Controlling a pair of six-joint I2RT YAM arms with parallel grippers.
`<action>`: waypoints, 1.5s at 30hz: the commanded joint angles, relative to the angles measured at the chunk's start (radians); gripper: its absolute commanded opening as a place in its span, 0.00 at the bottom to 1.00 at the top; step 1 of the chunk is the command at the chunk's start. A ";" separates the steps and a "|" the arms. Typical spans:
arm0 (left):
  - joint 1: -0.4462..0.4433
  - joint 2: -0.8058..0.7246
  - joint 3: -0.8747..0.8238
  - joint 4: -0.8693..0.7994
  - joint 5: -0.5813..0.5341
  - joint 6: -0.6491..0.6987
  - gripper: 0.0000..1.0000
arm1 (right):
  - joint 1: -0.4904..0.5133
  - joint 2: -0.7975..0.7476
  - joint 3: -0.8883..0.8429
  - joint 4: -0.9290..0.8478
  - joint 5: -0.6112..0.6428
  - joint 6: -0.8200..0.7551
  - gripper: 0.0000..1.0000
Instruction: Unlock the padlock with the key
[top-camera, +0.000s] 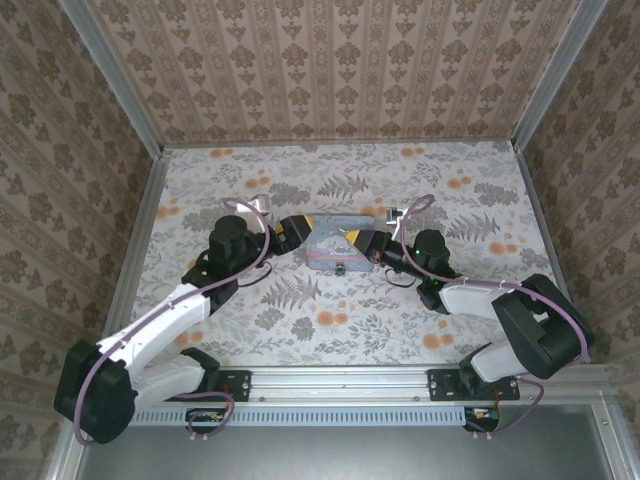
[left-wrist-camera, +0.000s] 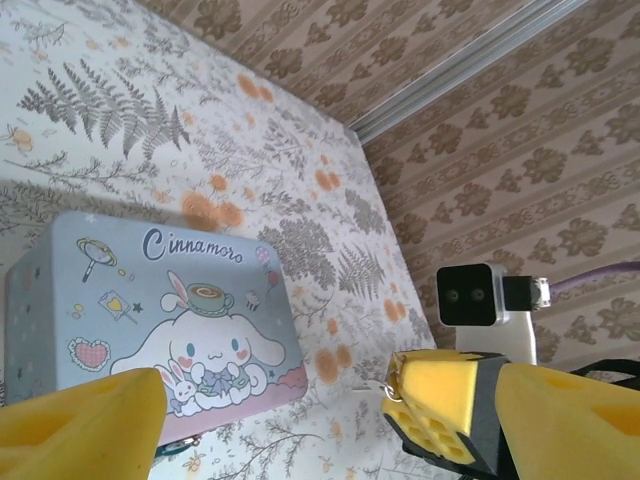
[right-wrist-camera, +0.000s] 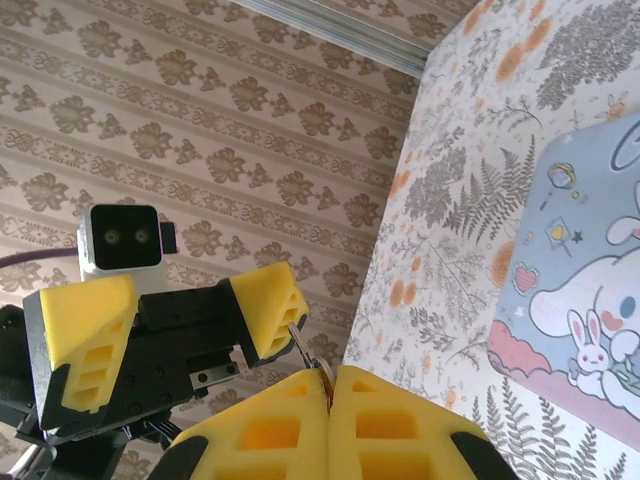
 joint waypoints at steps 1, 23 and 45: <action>-0.018 0.077 0.051 0.035 0.032 0.010 0.85 | -0.004 -0.017 0.007 -0.029 -0.017 -0.017 0.00; -0.088 0.495 0.091 0.582 0.068 -0.249 0.54 | -0.003 0.035 0.002 0.014 0.010 0.052 0.00; -0.116 0.527 0.063 0.585 0.043 -0.248 0.43 | -0.006 0.047 0.011 0.034 0.020 0.056 0.00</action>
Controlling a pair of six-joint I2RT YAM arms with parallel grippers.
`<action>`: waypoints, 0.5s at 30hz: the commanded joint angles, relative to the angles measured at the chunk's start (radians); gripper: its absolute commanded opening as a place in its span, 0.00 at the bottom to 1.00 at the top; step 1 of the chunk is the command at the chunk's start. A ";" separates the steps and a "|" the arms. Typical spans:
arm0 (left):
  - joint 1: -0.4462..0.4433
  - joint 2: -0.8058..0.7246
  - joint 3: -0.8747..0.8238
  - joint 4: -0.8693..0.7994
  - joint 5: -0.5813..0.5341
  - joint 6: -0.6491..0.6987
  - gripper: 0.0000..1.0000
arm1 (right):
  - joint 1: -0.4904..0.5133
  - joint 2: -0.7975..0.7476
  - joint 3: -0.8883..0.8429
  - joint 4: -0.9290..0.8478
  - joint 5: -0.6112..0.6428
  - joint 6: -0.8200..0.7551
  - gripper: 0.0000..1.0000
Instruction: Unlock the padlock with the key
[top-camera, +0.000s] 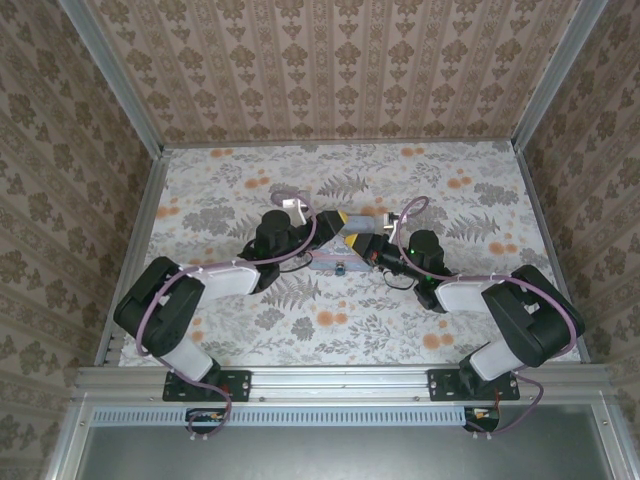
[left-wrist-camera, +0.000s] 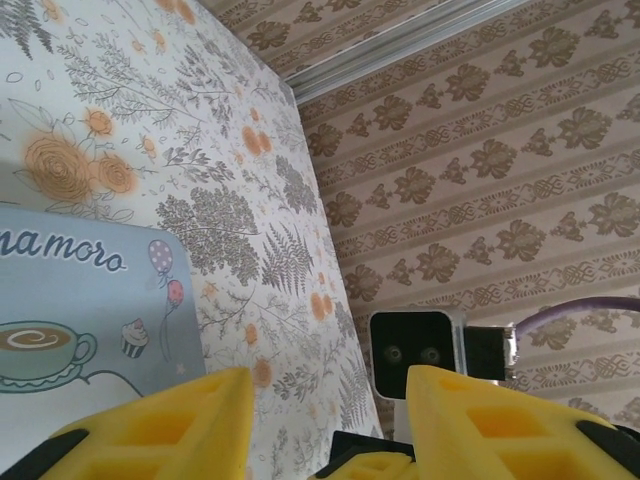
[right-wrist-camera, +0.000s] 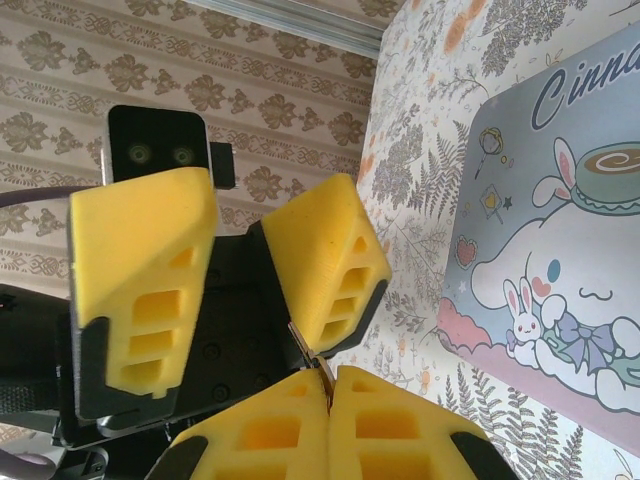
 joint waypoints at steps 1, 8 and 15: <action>-0.007 0.013 -0.010 0.030 -0.008 0.003 0.41 | -0.006 -0.028 0.009 0.033 0.018 0.007 0.00; -0.020 0.017 -0.006 0.027 -0.011 0.007 0.30 | -0.007 -0.031 0.012 0.030 0.021 0.008 0.00; -0.036 0.027 0.000 0.034 -0.017 0.005 0.23 | -0.008 -0.031 0.011 0.031 0.022 0.008 0.00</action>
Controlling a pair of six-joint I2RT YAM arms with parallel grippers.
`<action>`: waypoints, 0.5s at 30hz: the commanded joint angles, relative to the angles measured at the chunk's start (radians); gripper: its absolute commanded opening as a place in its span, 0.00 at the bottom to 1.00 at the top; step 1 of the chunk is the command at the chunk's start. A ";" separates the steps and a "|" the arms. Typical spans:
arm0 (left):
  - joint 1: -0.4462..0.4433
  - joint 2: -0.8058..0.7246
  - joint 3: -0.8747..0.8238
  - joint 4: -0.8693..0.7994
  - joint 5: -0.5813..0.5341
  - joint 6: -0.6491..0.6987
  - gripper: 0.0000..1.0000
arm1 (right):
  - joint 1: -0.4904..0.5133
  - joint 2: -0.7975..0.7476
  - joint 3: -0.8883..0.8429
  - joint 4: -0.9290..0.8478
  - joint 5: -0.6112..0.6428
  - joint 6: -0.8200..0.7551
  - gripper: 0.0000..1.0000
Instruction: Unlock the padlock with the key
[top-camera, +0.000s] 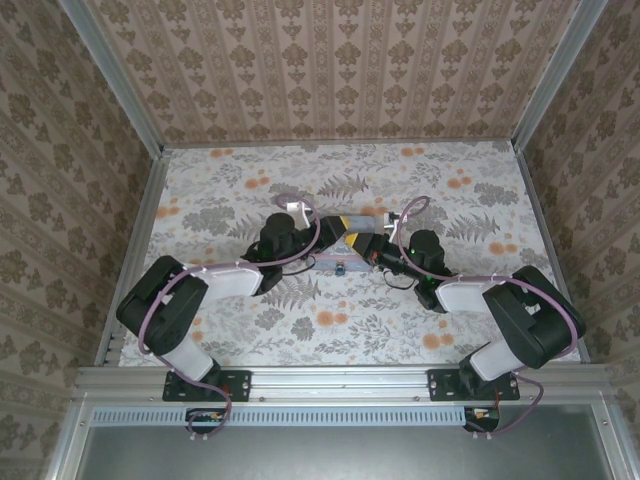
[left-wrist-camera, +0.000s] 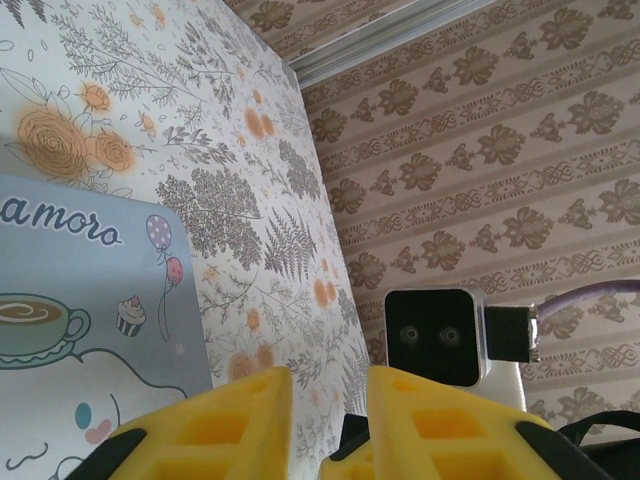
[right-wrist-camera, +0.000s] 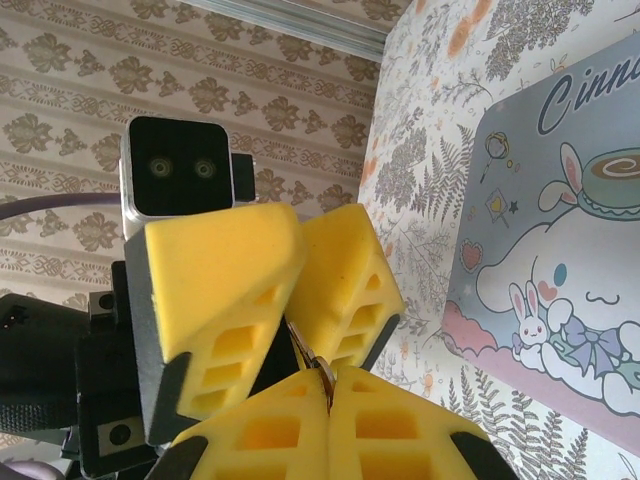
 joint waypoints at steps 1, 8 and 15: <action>-0.009 0.015 0.003 0.031 -0.010 0.006 0.21 | -0.009 -0.022 0.011 0.031 0.020 0.008 0.00; -0.013 0.020 0.006 0.034 -0.014 0.007 0.03 | -0.012 -0.023 0.009 0.033 0.018 0.007 0.00; -0.014 0.012 0.011 0.032 -0.011 0.013 0.00 | -0.041 -0.048 -0.010 0.036 0.003 0.008 0.22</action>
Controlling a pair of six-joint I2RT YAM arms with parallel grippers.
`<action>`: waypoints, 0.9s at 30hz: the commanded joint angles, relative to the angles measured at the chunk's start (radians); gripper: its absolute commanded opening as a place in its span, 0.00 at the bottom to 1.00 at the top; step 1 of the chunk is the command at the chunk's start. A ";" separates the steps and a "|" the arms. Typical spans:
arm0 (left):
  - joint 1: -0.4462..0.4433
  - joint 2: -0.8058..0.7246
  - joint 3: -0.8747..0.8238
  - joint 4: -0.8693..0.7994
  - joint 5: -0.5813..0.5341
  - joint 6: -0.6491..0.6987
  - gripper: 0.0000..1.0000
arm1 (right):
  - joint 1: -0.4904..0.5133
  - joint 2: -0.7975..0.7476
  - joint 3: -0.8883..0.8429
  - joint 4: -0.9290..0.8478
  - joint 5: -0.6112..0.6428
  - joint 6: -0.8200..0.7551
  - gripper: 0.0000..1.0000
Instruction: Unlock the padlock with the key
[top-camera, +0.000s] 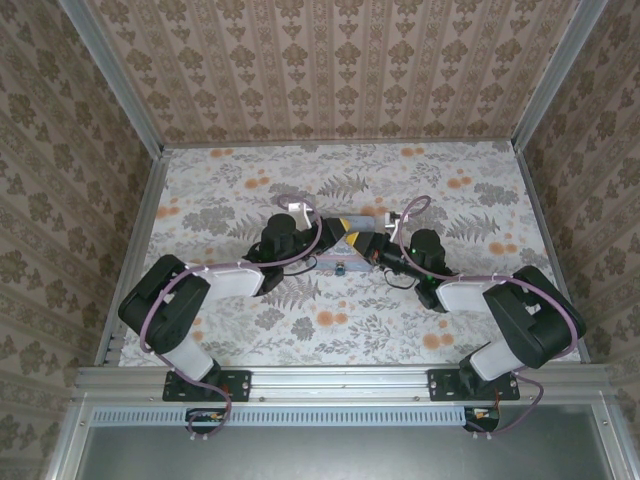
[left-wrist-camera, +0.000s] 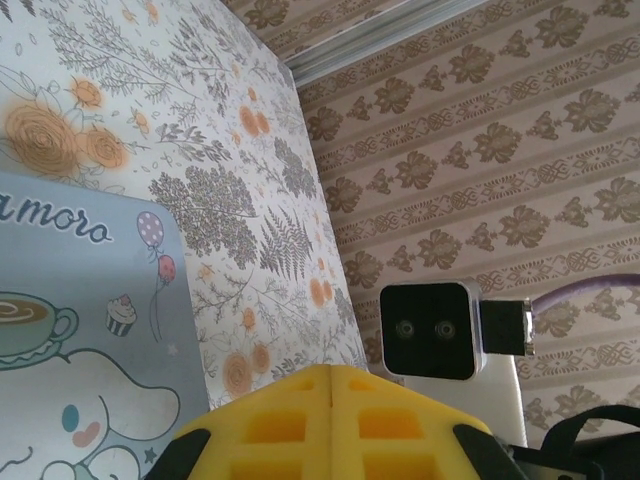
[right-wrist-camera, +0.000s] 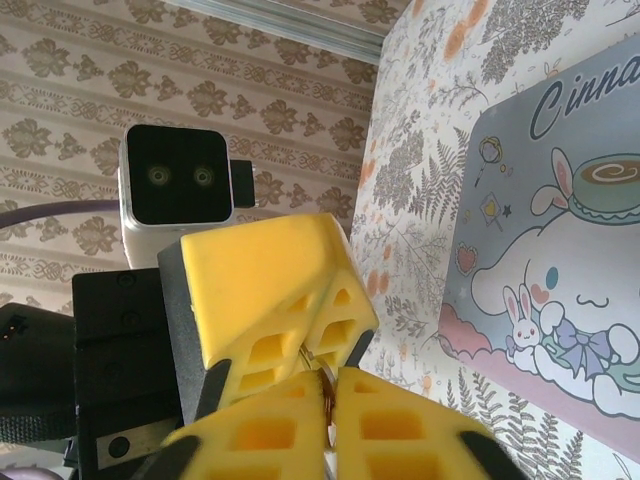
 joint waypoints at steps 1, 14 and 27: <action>-0.005 0.001 0.012 0.011 -0.003 0.019 0.00 | -0.036 -0.056 -0.016 0.041 0.003 0.007 0.27; -0.008 -0.021 0.019 0.034 0.001 0.004 0.00 | -0.082 -0.145 -0.014 0.020 -0.030 0.000 0.35; -0.018 -0.026 0.028 0.047 -0.009 -0.007 0.00 | -0.064 -0.016 -0.003 0.154 -0.073 0.042 0.35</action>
